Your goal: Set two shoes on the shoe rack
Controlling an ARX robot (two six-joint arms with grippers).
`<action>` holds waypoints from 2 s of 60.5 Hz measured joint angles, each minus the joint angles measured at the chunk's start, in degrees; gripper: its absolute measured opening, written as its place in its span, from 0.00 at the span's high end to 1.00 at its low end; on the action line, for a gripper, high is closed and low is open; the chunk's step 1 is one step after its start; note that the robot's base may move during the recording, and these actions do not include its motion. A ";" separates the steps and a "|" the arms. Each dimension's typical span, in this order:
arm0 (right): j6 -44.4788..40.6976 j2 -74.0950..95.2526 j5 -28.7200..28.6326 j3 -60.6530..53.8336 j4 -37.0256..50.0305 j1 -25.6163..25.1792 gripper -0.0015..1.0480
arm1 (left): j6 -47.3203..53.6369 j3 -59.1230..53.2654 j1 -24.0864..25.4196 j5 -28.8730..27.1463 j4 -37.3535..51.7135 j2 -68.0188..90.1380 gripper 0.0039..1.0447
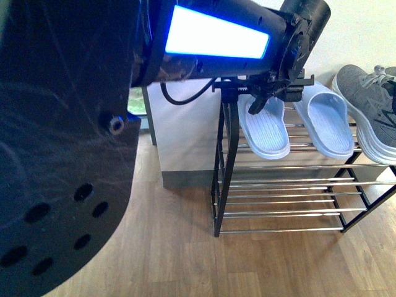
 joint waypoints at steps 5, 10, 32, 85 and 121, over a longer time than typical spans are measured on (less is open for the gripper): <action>0.00 0.00 0.00 0.00 0.00 0.00 0.09 | -0.48 -2.64 0.22 0.09 1.31 -2.03 0.08; 0.00 0.00 0.00 0.00 0.00 0.00 0.09 | -1.33 -5.49 0.52 0.17 2.67 -4.15 0.09; -0.02 0.00 0.00 0.00 0.00 0.00 0.09 | -4.94 -31.43 4.63 0.50 16.39 -19.56 0.09; 0.00 0.00 0.00 0.00 0.00 0.00 0.09 | -4.42 -88.04 25.03 3.80 37.81 -65.46 0.09; 0.00 0.00 0.00 0.00 0.00 0.00 0.09 | 9.03 -111.45 45.27 13.84 20.33 -118.57 0.09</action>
